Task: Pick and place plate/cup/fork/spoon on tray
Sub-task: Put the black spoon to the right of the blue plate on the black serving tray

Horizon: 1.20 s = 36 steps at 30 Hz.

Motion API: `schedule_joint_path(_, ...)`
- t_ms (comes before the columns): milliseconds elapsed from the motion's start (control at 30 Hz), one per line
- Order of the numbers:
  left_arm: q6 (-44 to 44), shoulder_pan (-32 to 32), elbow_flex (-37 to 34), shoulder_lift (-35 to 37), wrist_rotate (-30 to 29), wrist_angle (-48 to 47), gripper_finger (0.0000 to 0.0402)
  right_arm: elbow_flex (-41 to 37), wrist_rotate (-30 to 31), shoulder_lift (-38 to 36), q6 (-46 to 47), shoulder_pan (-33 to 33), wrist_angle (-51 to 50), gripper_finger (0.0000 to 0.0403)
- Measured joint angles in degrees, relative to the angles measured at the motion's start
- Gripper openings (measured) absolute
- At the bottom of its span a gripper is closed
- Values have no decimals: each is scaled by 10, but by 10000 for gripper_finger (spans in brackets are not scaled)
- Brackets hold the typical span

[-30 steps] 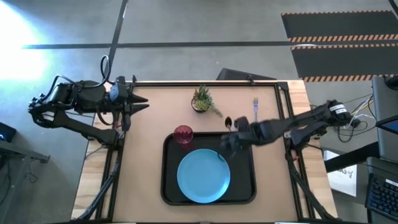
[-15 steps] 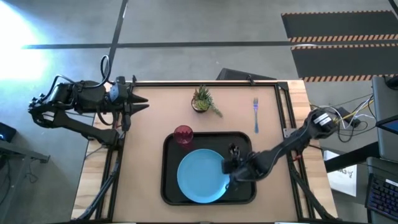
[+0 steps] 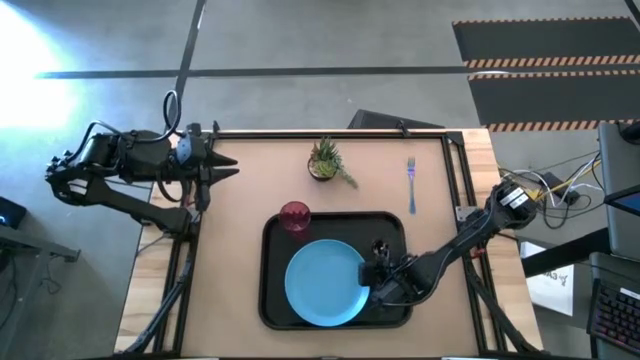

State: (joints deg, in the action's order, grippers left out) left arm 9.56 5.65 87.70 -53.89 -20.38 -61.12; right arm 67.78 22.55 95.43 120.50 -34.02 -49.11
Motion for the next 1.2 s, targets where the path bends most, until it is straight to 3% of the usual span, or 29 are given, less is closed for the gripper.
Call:
schedule_joint_path(400, 0, 0, 0, 2, 0, 0, 73, -10, -50, 3, 19, -8, 13, 9)
schedule_joint_path(1200, 0, 0, 0, -2, 0, 1, 73, -13, -67, 42, 27, -29, 79, 9)
